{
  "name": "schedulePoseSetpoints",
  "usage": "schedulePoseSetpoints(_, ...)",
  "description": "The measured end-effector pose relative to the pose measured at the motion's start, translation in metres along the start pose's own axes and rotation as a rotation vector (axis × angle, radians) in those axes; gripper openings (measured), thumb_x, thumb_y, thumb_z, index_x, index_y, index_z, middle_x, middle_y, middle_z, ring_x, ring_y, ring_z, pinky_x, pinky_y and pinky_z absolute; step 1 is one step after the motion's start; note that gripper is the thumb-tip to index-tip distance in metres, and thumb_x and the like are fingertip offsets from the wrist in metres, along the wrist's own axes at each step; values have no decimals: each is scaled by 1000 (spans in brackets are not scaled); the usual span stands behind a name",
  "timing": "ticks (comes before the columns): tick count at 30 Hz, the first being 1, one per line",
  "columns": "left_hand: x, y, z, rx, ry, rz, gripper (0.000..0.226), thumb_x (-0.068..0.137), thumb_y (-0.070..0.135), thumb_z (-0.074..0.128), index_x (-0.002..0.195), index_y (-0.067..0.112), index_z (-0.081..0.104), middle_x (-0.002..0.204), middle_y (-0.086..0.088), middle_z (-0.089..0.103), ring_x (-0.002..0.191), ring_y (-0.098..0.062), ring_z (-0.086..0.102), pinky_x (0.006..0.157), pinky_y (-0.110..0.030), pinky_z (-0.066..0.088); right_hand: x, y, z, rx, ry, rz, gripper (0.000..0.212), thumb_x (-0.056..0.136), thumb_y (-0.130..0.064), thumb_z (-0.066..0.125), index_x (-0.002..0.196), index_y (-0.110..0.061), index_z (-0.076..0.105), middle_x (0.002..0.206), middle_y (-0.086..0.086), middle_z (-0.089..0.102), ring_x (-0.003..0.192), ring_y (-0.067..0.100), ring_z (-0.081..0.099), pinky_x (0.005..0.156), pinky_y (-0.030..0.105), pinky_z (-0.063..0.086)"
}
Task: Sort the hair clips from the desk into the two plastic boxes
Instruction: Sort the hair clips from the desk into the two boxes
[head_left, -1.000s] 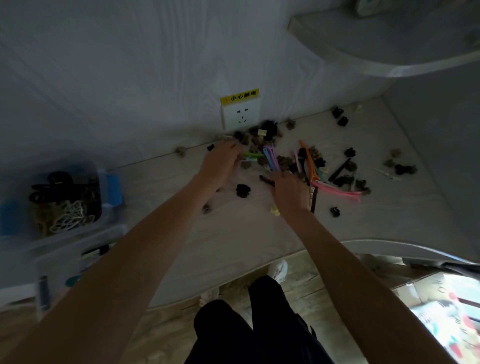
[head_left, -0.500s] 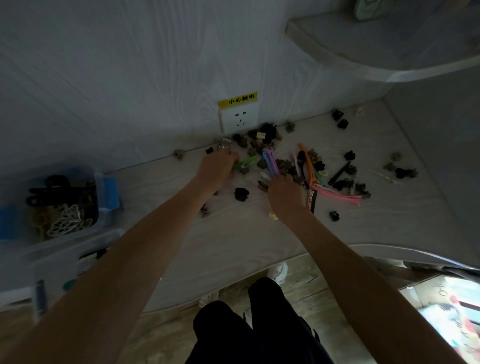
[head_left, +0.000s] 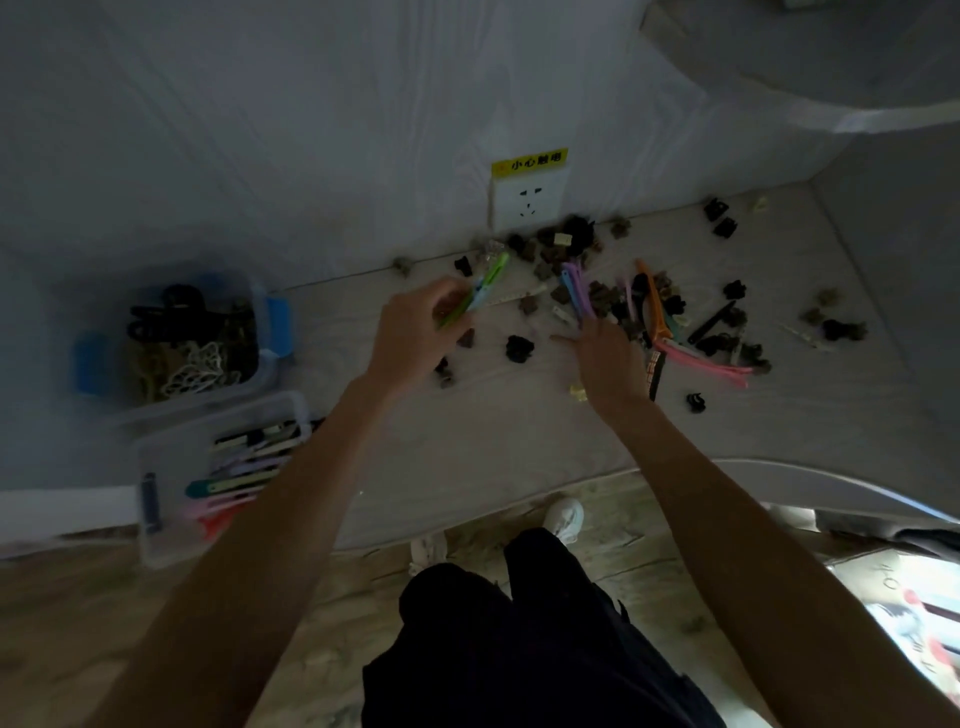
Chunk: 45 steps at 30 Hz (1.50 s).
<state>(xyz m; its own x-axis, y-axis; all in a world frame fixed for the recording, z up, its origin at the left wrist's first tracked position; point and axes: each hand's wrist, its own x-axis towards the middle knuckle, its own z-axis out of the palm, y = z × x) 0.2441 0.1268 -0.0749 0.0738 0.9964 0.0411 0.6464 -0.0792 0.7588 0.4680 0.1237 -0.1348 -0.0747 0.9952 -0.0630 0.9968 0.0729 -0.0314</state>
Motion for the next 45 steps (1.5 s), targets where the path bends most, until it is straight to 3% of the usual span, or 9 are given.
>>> schedulePoseSetpoints(2, -24, 0, -21, -24, 40, -8, 24, 82, 16, 68, 105, 13, 66, 93, 6, 68, 82, -6, 64, 79, -13, 51, -3, -4, -9, 254, 57, 80, 16, 96, -11, 44, 103, 1, 51, 93, 18, 60, 81, 32, 58, 60, 36, 48)
schedulePoseSetpoints(6, -72, -12, -62, -27, 88, -58, 24, 82, 16, 68, 105, 8, 66, 92, 6, 64, 81, -6, 62, 75, -7, 47, -13, -37, -50, 943, 121, 332, 14, 96, -22, 46, 90, -10, 46, 65, -6, 43, 55, 8, 42, 46, 13, 31)
schedulePoseSetpoints(9, -113, -31, -94, 38, 113, -154, 28, 81, 13, 68, 107, 4, 65, 90, 2, 62, 79, -8, 59, 70, 2, 42, -35, -91, -68, 1434, -50, 308, 17, 94, -15, 51, 78, -11, 53, 63, 0, 50, 50, 8, 46, 49, 20, 39)
schedulePoseSetpoints(12, -150, -58, -118, 177, 99, -241, 29, 82, 12, 67, 110, 2, 65, 94, -8, 67, 84, -19, 62, 71, -2, 40, -60, -146, -74, 1577, -316, 203, 20, 93, -11, 51, 74, -7, 54, 63, 6, 52, 52, 13, 45, 50, 23, 37)
schedulePoseSetpoints(17, -188, -100, -143, 462, 10, -332, 30, 84, 15, 65, 113, 10, 65, 108, -13, 69, 97, -29, 63, 83, -34, 47, -79, -215, -78, 1419, -427, 7, 11, 92, -11, 53, 87, -2, 56, 66, 6, 54, 51, 7, 51, 53, 20, 43)
schedulePoseSetpoints(23, -193, -120, -140, 458, -118, -317, 47, 75, 31, 75, 119, 19, 62, 118, -5, 65, 107, -23, 58, 90, -33, 44, -79, -270, -73, 788, -262, -409, 21, 92, -19, 54, 91, 2, 56, 80, 14, 55, 73, 23, 51, 62, 28, 34)
schedulePoseSetpoints(31, -213, -111, -150, 469, 251, -158, 22, 90, 35, 53, 98, 19, 67, 86, 2, 71, 78, -15, 64, 64, -21, 43, -79, -293, -62, 257, -256, -672, 32, 91, -22, 53, 120, -9, 57, 118, 13, 59, 112, 29, 54, 90, 38, 45)
schedulePoseSetpoints(37, -168, -70, -121, 255, 316, 112, 25, 92, 28, 48, 100, 13, 67, 85, -1, 71, 73, -5, 60, 66, -16, 48, -98, -197, -57, 627, 88, -451, 25, 89, -29, 56, 108, -15, 65, 106, 5, 67, 102, 18, 56, 86, 25, 43)
schedulePoseSetpoints(45, -62, 12, 4, 255, -191, 205, 32, 89, 22, 55, 120, 17, 57, 114, -2, 62, 102, -21, 55, 82, -36, 48, -103, 4, -39, 617, 116, 227, 28, 89, -28, 60, 110, -10, 64, 110, 11, 65, 104, 30, 57, 89, 34, 42)
